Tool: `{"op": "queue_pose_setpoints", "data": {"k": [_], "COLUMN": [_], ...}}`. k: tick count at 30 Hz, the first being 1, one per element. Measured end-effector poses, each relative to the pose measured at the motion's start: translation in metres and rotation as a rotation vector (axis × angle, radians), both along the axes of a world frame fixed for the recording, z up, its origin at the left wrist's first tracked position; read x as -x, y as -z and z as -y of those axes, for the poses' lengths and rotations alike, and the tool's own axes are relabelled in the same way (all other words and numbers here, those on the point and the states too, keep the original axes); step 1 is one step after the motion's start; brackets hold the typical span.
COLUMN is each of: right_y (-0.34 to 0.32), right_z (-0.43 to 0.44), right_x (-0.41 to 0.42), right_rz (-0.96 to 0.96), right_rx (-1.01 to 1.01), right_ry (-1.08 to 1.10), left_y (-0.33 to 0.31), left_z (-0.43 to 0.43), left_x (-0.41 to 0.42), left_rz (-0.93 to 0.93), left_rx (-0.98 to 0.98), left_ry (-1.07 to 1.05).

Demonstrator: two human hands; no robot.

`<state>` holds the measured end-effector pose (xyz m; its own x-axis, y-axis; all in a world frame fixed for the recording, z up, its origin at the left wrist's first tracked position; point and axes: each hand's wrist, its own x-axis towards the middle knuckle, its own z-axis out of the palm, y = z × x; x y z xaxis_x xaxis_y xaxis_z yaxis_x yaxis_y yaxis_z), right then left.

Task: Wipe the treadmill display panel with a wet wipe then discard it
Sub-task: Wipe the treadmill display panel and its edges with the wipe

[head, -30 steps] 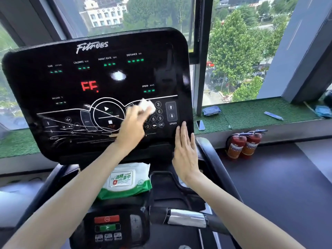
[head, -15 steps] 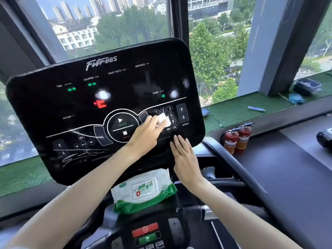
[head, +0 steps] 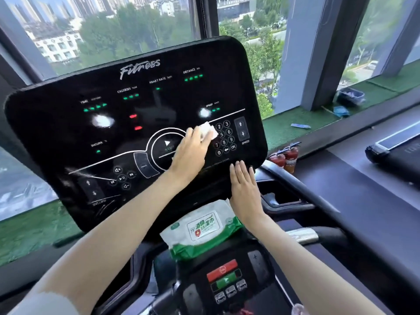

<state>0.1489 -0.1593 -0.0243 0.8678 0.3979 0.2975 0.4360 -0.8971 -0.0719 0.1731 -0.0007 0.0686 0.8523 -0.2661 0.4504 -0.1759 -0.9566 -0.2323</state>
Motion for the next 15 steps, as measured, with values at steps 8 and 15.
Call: {"op": "queue_pose_setpoints", "data": {"k": [8, 15], "right_y": [-0.004, 0.002], "right_z": [0.009, 0.015], "right_x": [-0.003, -0.015], "right_rz": [0.021, 0.106], "right_rx": [0.187, 0.155], "right_ry": [-0.073, -0.284], "left_y": [0.018, 0.034], "left_z": [-0.006, -0.003], "left_x": [0.017, 0.044], "left_rz": [0.001, -0.101], "left_rx": [0.022, -0.161], "left_ry": [0.057, 0.147]}}
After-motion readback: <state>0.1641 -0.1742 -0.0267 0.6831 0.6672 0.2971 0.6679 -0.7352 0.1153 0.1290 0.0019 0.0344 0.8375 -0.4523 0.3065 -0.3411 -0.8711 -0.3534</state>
